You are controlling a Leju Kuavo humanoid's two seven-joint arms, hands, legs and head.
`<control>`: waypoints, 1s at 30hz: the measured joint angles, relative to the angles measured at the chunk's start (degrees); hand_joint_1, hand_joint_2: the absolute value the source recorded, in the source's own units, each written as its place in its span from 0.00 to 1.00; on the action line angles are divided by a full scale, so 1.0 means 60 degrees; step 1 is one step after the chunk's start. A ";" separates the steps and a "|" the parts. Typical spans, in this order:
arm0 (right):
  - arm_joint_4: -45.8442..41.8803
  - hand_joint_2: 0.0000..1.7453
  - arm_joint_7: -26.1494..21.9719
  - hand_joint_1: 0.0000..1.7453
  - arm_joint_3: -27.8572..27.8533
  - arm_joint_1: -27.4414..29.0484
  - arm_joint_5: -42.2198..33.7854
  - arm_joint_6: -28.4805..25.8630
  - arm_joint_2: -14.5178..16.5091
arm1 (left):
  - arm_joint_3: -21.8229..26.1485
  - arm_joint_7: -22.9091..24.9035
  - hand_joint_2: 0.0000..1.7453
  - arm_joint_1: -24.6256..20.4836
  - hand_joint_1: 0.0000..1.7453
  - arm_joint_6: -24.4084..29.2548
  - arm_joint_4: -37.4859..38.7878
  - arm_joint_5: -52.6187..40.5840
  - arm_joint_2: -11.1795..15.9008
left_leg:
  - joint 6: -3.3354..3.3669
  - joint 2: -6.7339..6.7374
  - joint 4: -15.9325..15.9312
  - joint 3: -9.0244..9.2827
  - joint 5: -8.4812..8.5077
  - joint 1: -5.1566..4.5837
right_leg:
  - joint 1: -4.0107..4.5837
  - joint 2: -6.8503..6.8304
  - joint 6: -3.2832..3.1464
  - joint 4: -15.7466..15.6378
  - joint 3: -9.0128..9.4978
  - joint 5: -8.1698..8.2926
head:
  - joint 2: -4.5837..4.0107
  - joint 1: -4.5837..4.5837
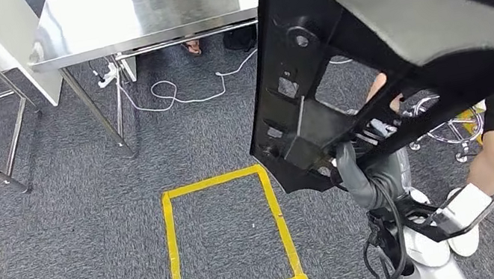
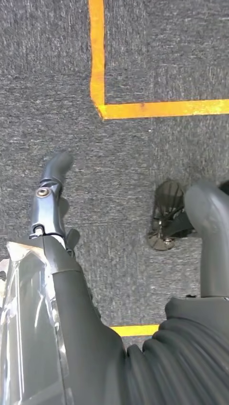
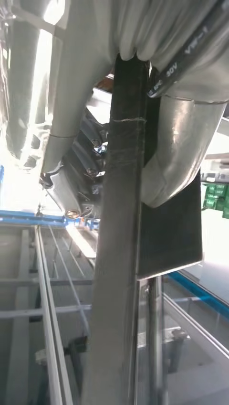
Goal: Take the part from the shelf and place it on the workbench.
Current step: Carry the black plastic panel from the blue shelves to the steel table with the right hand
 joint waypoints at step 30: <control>0.0035 1.00 0.0091 1.00 0.0044 0.0068 0.0129 -0.0029 -0.0056 | 0.0040 0.0126 1.00 -0.0028 0.00 -0.0006 0.0002 -0.0148 -0.0030 | 0.0373 0.0243 0.0072 -0.0092 0.0031 -0.0369 | 0.0212 -0.0104 -0.0065 -0.0124 -0.0126 0.0207 | 0.0001 0.0007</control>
